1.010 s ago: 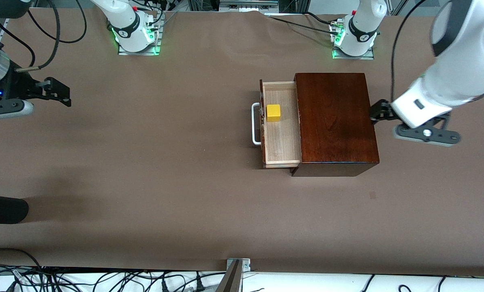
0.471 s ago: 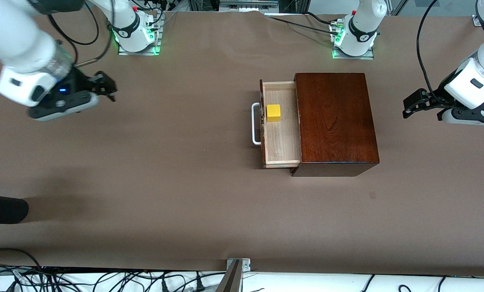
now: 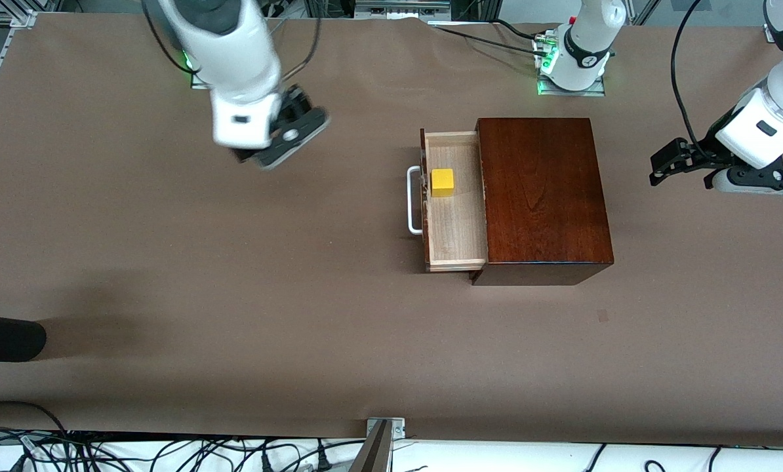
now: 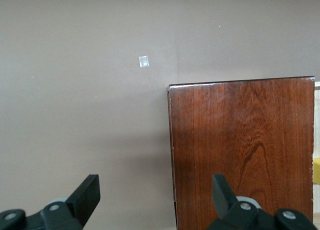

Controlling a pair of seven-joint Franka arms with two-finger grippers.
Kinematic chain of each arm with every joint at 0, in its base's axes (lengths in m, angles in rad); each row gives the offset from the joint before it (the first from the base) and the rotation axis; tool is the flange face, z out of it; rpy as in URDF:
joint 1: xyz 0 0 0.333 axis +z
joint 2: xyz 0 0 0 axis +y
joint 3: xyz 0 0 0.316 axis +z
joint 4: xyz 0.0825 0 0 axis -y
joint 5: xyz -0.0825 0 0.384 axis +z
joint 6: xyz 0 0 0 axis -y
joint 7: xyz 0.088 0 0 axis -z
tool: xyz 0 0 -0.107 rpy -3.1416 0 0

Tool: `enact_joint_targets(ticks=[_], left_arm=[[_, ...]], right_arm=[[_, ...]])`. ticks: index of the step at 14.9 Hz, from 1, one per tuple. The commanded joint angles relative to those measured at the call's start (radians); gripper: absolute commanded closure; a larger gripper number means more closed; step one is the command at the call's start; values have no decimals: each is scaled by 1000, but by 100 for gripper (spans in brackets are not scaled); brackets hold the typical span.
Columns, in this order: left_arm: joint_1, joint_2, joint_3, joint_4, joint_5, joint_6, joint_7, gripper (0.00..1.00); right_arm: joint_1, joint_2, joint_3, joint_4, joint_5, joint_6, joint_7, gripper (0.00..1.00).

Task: Open drawer, take yellow block, close drawer
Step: 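Move the right gripper over the yellow block in the open drawer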

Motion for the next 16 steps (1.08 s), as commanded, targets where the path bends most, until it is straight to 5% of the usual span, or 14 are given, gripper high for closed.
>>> enact_joint_targets(ticks=[1, 4, 9, 16], left_arm=[[2, -20, 0, -16, -9, 12, 17, 0], [2, -20, 0, -14, -9, 12, 17, 0], [2, -20, 0, -13, -9, 9, 19, 0], [0, -20, -2, 0, -9, -4, 17, 0]], right_arm=[[102, 66, 2, 47, 4, 75, -34, 0], [187, 172, 2, 153, 0, 133, -68, 0], [241, 371, 0, 363, -14, 140, -404, 0], [290, 479, -1, 390, -74, 224, -505, 0]])
